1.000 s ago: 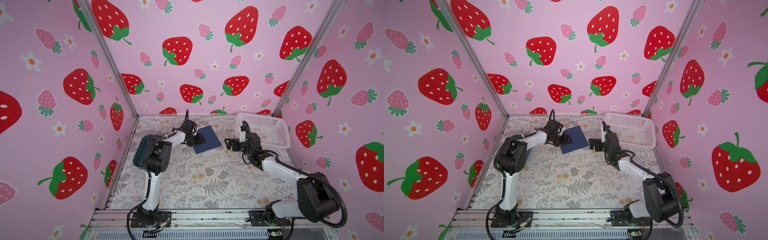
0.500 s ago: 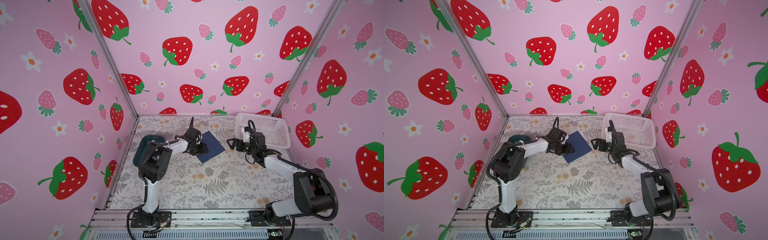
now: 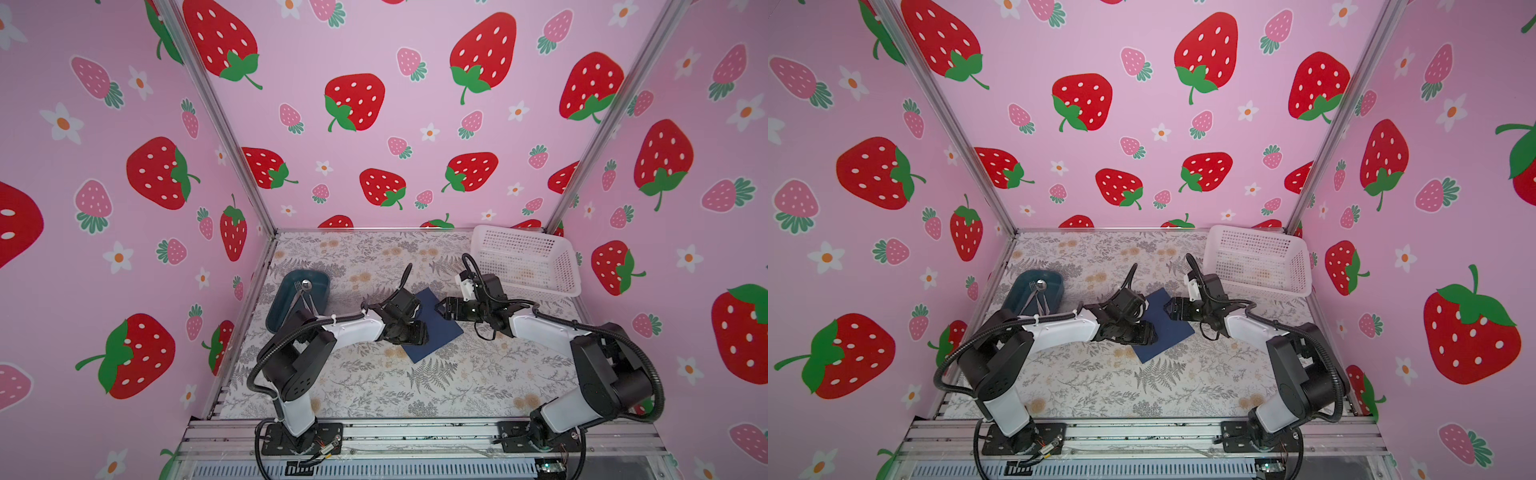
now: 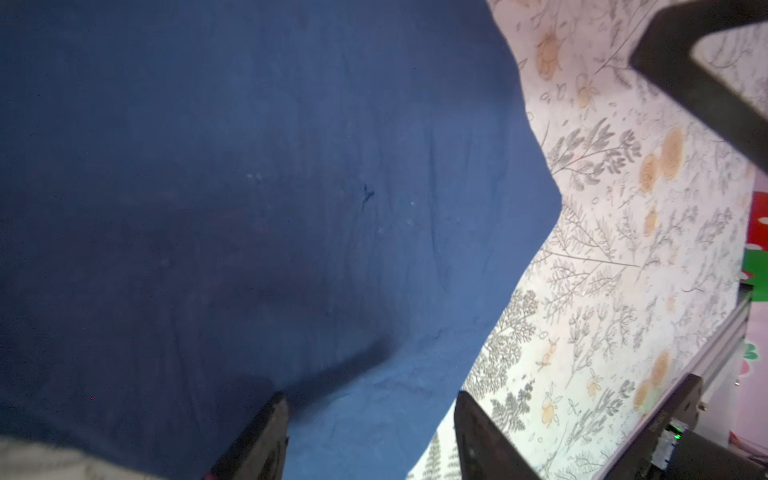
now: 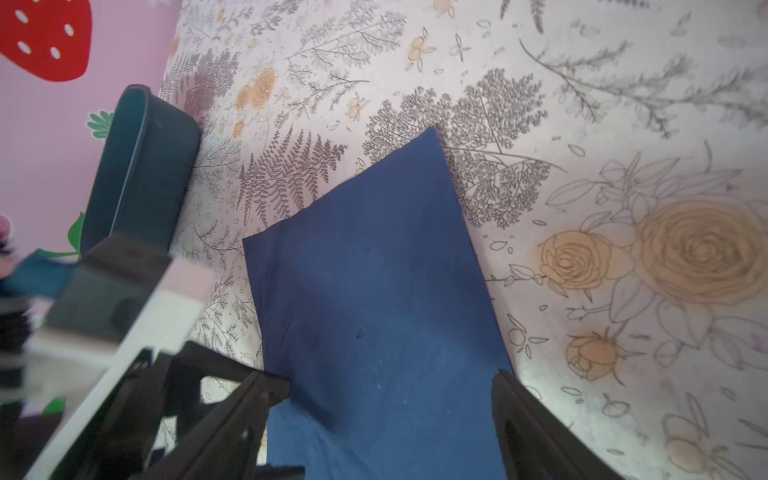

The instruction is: Place the utensils on the paper napkin and roll it up

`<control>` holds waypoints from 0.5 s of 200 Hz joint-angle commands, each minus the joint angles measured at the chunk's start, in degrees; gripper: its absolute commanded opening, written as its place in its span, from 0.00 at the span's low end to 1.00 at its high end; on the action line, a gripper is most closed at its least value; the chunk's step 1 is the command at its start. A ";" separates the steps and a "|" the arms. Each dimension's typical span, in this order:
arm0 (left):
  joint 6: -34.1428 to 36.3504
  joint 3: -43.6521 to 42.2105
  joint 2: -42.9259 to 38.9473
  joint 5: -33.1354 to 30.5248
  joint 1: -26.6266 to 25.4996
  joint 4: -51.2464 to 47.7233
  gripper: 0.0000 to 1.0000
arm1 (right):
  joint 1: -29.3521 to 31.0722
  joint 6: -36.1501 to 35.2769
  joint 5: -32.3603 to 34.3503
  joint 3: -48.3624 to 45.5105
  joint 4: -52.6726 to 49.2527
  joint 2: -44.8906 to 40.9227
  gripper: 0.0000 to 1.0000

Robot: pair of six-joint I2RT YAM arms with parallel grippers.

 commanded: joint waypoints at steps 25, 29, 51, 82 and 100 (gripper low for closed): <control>2.88 -1.55 -13.74 -12.96 0.90 -6.10 0.65 | 3.14 3.73 -2.46 3.38 0.13 5.23 0.79; 2.94 -1.97 -14.57 -13.04 1.33 -6.22 0.65 | 3.72 4.05 -2.23 3.37 0.40 5.58 0.79; 2.16 -4.80 -18.53 -12.16 5.51 -7.57 0.65 | 6.45 5.35 -1.08 4.32 0.30 7.42 0.78; 3.90 -7.24 -23.60 -14.61 12.99 -11.36 0.65 | 7.65 4.79 0.23 6.18 -2.36 9.91 0.78; 5.31 -7.38 -24.38 -12.40 19.64 -13.93 0.65 | 8.03 3.68 -0.50 7.17 -4.28 10.80 0.78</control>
